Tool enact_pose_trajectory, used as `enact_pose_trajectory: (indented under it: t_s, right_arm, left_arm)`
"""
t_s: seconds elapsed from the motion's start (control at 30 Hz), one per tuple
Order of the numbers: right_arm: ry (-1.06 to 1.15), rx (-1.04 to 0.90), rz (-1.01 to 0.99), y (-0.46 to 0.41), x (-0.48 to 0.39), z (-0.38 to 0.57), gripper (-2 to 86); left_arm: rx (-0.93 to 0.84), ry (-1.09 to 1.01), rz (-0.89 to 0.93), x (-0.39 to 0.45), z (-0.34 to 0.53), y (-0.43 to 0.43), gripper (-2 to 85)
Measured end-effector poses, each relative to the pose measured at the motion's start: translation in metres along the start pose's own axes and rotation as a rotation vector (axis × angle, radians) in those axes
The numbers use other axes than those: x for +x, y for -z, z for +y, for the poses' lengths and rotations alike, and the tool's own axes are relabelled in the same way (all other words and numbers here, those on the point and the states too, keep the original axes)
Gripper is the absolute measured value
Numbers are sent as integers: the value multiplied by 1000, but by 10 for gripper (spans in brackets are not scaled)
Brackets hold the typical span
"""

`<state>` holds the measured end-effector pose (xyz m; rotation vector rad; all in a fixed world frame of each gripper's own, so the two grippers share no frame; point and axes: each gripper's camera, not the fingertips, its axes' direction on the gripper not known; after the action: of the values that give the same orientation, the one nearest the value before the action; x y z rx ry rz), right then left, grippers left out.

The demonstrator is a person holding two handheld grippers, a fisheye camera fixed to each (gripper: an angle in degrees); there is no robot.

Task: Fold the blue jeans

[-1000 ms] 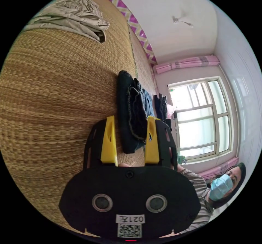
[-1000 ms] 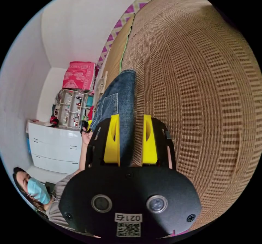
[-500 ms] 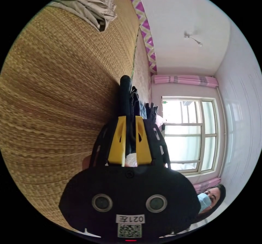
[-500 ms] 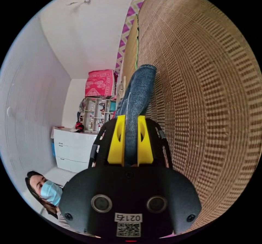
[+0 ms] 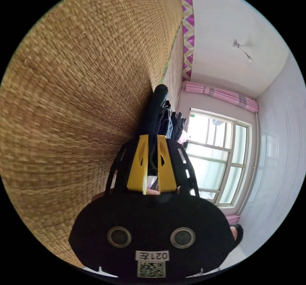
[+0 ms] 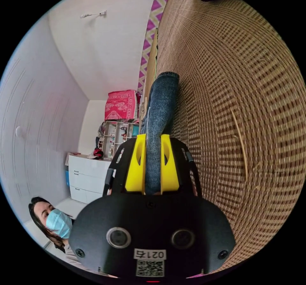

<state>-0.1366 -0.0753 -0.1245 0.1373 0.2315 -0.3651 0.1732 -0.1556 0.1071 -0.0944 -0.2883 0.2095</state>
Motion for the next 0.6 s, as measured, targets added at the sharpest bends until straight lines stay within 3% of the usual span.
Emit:
enact_pose_trajectory:
  t_s: [0.37,0.6]
  right_arm:
    - [-13,22,-19,8,25,25,75]
    - [3,17,1,1,28,41,75]
  left_arm:
    - [-215,-279,-153,30,-22,-43,63]
    - [-164,-297,-162,22,-8,-40,29]
